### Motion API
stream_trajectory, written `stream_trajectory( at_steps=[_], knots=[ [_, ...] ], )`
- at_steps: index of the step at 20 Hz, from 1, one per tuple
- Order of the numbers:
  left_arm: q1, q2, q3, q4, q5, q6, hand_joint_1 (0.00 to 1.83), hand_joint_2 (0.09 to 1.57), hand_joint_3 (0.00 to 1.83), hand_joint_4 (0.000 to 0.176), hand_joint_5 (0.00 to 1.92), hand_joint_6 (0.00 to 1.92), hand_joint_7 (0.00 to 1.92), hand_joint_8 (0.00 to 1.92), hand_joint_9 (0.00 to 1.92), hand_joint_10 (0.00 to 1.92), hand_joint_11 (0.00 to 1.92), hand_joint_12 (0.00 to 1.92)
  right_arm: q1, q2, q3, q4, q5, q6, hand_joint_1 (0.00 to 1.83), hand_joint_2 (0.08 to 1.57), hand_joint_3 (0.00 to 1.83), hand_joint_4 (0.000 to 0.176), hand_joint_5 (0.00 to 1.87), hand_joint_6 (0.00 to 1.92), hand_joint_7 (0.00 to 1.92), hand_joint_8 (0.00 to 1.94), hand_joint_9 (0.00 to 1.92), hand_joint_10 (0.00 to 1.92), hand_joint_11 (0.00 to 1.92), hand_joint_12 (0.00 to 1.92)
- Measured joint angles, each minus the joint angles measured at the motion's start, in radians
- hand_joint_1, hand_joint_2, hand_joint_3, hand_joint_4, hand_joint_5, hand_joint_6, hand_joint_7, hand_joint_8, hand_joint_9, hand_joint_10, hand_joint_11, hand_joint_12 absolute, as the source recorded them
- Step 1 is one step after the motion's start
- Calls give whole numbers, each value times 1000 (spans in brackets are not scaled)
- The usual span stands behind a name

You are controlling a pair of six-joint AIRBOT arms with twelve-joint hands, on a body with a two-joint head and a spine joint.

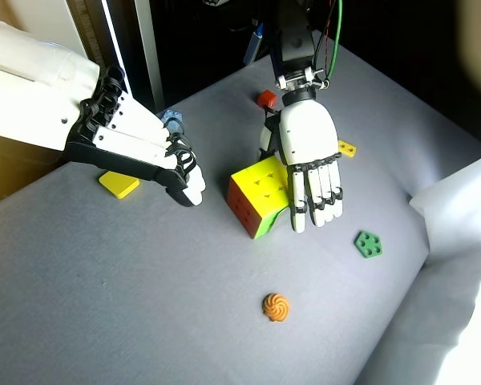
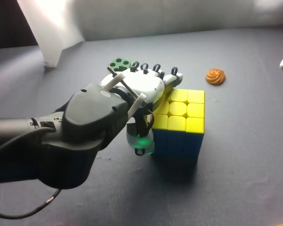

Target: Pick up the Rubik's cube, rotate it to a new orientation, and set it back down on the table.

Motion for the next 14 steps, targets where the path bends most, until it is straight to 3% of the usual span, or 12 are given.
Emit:
stream_trajectory(
  at_steps=[14],
  knots=[
    [-52, -42, 0, -138, -57, 52, 1243, 816, 2, 176, 31, 8, 0, 0, 0, 0, 0, 0, 0, 0, 0, 0, 0, -2, 171, 892, 0, 0, 356, 1, 326, 2, 273, 3, 0, 668]
  ],
)
